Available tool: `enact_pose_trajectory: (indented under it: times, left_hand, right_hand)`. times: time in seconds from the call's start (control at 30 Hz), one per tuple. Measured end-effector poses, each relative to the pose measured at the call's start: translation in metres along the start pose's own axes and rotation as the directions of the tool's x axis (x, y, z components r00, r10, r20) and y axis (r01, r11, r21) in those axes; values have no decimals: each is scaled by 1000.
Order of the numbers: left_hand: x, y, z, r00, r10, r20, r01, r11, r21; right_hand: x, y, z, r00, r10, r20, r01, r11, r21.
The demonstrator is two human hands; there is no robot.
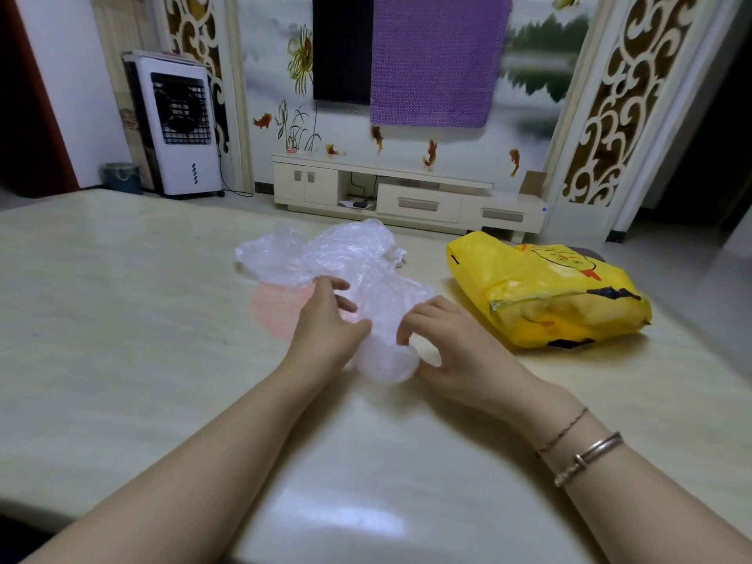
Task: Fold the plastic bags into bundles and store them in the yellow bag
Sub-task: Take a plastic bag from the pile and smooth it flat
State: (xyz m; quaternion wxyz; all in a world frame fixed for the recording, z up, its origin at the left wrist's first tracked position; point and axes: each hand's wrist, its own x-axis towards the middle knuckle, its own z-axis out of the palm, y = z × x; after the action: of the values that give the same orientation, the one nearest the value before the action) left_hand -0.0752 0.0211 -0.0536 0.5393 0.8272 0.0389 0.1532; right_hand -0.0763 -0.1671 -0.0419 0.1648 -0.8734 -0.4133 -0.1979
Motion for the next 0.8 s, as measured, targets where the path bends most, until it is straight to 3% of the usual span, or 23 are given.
enact_pose_trajectory:
  times: [0.07,0.13,0.23,0.3,0.4,0.57,0.73,0.8]
  left_hand:
    - [-2,2,-3,982,183,-39,-176,975,133]
    - [-3,7,-5,958,279,61,-281,959,34]
    - [-6,9,-8,918,194,347,-192,981,-39]
    - [-5,4,-9,902,92,422,-113,993,24]
    - [-3,3,-9,921,28,389,-68,994,87]
    - [-3,14,-6,942,-108,319,107,994,21]
    - [-5,9,-5,950,-114,292,72,986,150]
    - [-4,10,-4,951,-122,284,80,984,157]
  right_hand:
    - [-3,3,-1,998,40,46,-42,998,48]
    - [-6,5,-2,989,110,95,-121,985,120]
    - [-8,5,-6,968,195,158,-222,959,177]
    - [-9,4,-8,957,215,195,-258,938,230]
    - [-8,3,-10,943,252,215,-312,895,318]
    - [2,7,3,914,392,100,-401,848,346]
    - [11,8,15,851,525,31,-518,826,221]
    - [11,6,11,871,490,-29,-466,844,264]
